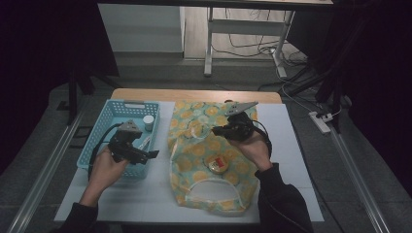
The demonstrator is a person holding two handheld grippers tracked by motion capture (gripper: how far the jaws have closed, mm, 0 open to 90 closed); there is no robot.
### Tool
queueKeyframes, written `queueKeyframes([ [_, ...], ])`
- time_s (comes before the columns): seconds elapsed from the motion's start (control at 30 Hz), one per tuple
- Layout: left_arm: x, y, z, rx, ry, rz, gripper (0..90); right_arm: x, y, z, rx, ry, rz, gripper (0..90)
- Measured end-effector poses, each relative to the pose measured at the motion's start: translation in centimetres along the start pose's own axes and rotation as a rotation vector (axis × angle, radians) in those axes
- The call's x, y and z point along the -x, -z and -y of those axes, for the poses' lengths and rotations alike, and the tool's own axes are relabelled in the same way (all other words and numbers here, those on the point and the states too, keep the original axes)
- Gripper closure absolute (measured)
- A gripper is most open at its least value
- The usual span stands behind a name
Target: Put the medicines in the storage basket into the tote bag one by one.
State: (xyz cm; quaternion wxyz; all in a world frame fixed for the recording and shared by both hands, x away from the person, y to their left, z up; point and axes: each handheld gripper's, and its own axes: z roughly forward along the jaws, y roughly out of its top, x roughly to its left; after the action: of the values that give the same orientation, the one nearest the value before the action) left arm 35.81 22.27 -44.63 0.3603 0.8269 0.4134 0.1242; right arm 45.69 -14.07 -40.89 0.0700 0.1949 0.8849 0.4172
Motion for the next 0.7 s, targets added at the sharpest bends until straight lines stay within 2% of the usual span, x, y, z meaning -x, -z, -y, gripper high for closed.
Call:
queueKeyframes([
  [0.1,-1.3,0.1,0.5,-0.009,0.044,-0.024,0.0,0.0,0.0,0.0,0.001,0.001,0.0,90.0],
  [0.23,-2.7,0.0,1.0,-0.047,0.068,-0.063,0.0,0.0,0.0,0.0,0.002,0.001,0.0,90.0],
  [0.3,-3.4,-0.2,1.1,-0.059,0.083,-0.058,0.0,0.0,0.0,0.0,0.0,0.002,-0.001,90.0],
  [0.5,-4.8,-1.5,1.2,-0.134,0.076,-0.08,0.0,-0.1,0.0,0.0,-0.001,0.003,-0.002,90.0],
  [0.6,-5.3,-2.2,1.1,-0.166,0.089,-0.101,0.1,0.0,0.0,0.0,0.002,0.004,-0.002,90.0],
  [0.7,-5.7,-2.8,0.9,-0.19,0.097,-0.088,0.1,0.0,0.1,-0.1,0.003,0.004,-0.002,90.0],
])
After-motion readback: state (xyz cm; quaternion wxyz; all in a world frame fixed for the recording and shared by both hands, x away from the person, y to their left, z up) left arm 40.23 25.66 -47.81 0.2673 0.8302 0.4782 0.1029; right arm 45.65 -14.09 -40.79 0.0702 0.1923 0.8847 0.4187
